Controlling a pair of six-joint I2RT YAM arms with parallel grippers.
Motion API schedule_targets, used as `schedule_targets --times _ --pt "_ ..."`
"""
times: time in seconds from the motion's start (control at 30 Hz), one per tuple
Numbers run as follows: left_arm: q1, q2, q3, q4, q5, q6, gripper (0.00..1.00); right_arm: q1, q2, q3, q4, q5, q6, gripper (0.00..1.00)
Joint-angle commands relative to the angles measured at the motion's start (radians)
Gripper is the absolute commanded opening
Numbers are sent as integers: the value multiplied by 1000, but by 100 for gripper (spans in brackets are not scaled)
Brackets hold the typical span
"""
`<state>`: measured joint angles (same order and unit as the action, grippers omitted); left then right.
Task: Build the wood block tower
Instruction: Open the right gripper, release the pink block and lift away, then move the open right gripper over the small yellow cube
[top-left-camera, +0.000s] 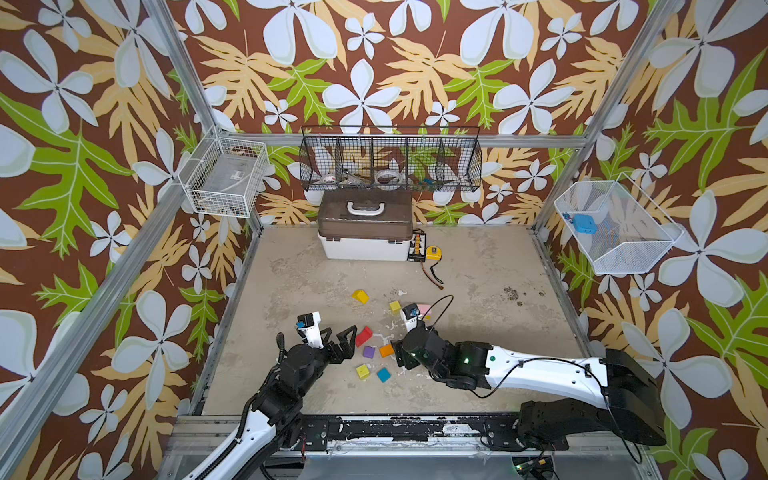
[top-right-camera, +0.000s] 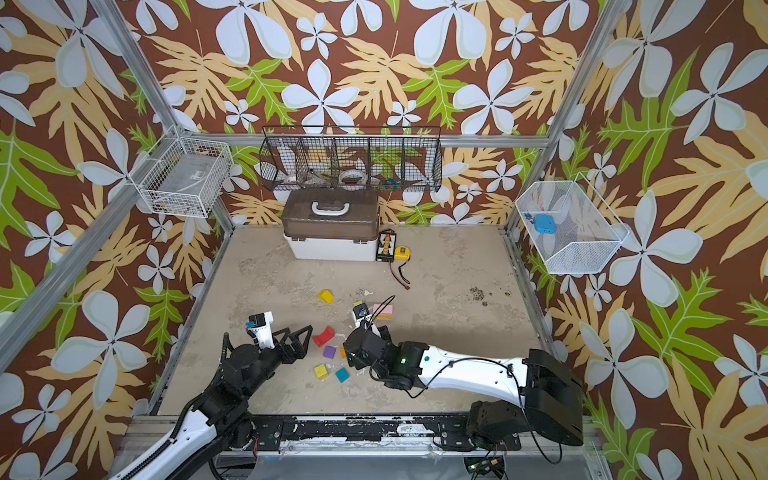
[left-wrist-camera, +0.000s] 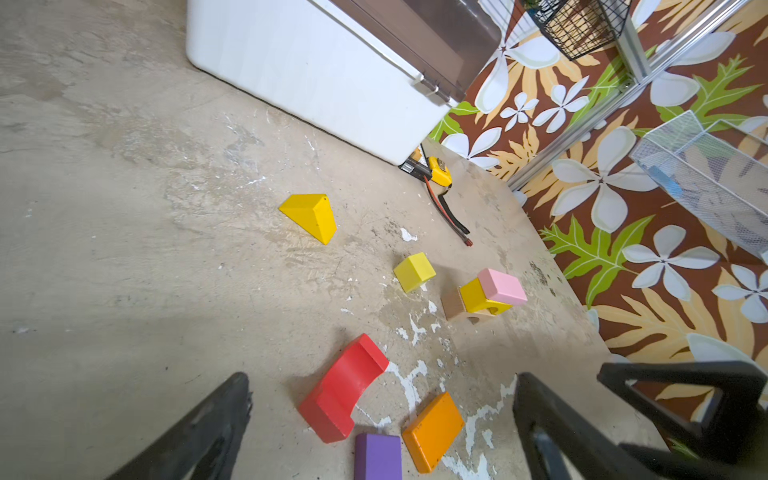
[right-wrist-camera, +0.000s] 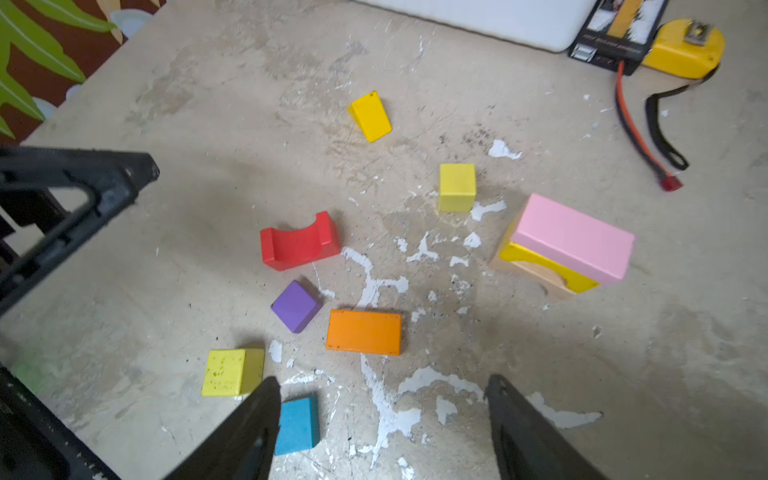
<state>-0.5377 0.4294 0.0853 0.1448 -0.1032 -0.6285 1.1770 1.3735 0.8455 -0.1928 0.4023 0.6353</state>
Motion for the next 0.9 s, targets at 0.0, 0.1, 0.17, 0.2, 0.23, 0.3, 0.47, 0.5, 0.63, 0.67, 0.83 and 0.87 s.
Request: schedule_targets --times 0.0,0.1,0.17,0.2,0.23,0.3,0.47,0.5,0.63,0.67,0.83,0.87 --pt "-1 -8 41 -66 -72 -33 100 30 23 -23 67 -37 -12 79" --pt "1 -38 185 -344 -254 -222 100 40 59 -22 94 -70 -13 79" --pt "1 -56 293 -463 -247 -284 100 38 85 -16 92 -57 1 79" --pt "1 -61 330 -483 -223 -273 100 38 95 -13 90 -48 6 79" --pt "1 -62 376 -512 -204 -270 100 37 113 -6 87 -35 10 79" --pt "1 -53 437 -534 -149 -258 100 30 149 21 83 -15 7 79" --pt "0 39 540 -569 -76 -285 100 -54 285 186 19 -70 -8 70" --pt "1 58 559 -582 -79 -284 100 -69 312 217 9 -79 -11 69" --pt "1 99 596 -582 -89 -252 100 -107 436 363 -57 -41 -22 68" --pt "1 102 598 -577 -92 -238 100 -116 469 405 -88 -33 -21 68" --pt "1 115 623 -580 -121 -177 100 -165 579 541 -152 -45 -24 65" --pt "1 113 621 -581 -137 -172 100 -172 593 559 -160 -38 -23 65"
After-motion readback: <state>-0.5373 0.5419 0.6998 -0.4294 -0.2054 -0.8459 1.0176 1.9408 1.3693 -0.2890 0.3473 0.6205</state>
